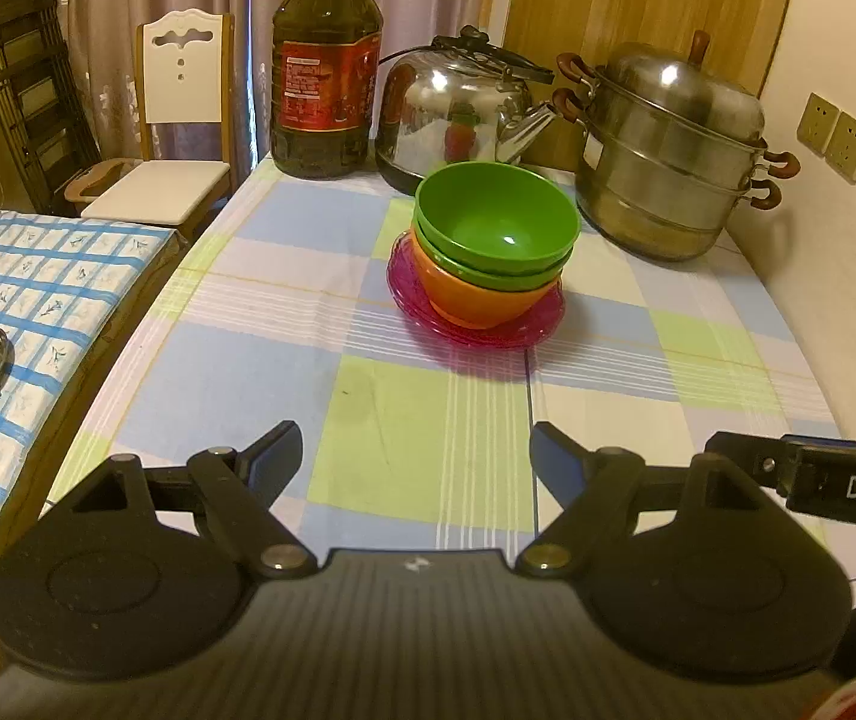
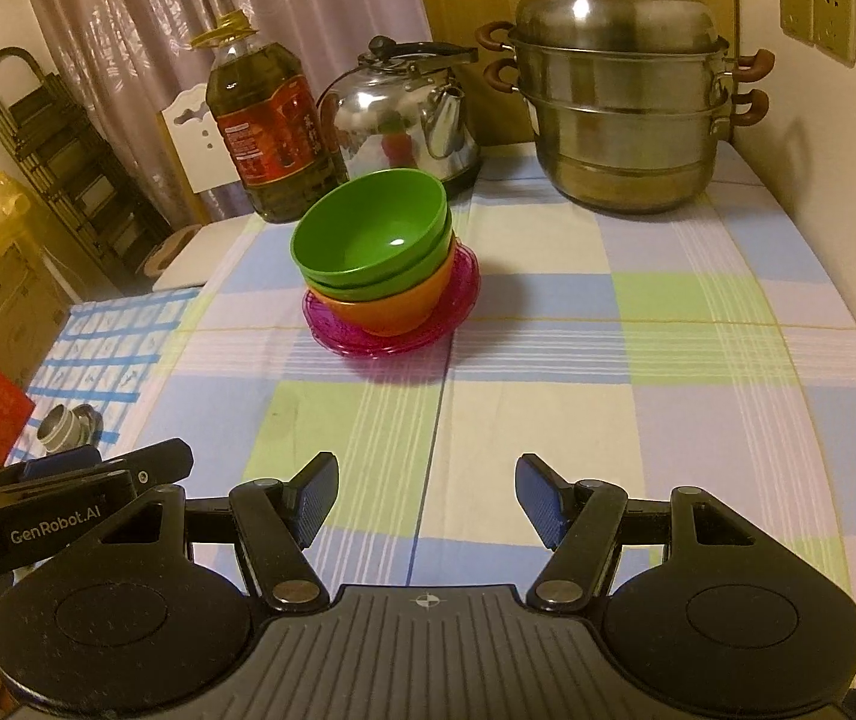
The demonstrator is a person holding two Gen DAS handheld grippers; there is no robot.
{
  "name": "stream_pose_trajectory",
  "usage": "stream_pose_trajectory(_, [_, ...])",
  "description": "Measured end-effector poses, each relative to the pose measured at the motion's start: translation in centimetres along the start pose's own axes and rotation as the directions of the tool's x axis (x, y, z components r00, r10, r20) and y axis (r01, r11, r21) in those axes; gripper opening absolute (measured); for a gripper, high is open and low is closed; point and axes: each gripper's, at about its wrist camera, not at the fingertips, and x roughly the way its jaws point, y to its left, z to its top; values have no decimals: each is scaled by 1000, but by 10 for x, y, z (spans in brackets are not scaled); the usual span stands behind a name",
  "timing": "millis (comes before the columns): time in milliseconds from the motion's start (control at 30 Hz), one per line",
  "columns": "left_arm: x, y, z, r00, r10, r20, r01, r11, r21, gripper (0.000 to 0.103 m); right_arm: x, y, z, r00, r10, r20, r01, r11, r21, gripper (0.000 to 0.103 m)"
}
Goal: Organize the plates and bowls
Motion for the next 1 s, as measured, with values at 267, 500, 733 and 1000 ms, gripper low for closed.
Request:
stream_pose_trajectory(267, [0, -1, 0, 1000, -4, 1, 4, 1000, -3, 81, 0, 1, 0, 1000, -10, 0, 10, 1000, -15, 65])
stream_pose_trajectory(500, [0, -1, 0, 1000, -6, -2, 6, 1000, -2, 81, 1, 1, 1, 1000, -14, 3, 14, 1000, -22, 65])
stream_pose_trajectory(733, [0, -2, 0, 1000, -6, -3, 6, 1000, -3, 81, 0, 1, 1, 1000, -14, 3, 15, 1000, -24, 65])
stream_pose_trajectory(1000, [1, -4, 0, 1000, -9, -2, 9, 1000, -1, 81, 1, 0, 1, 1000, -18, -1, 18, 999, -27, 65])
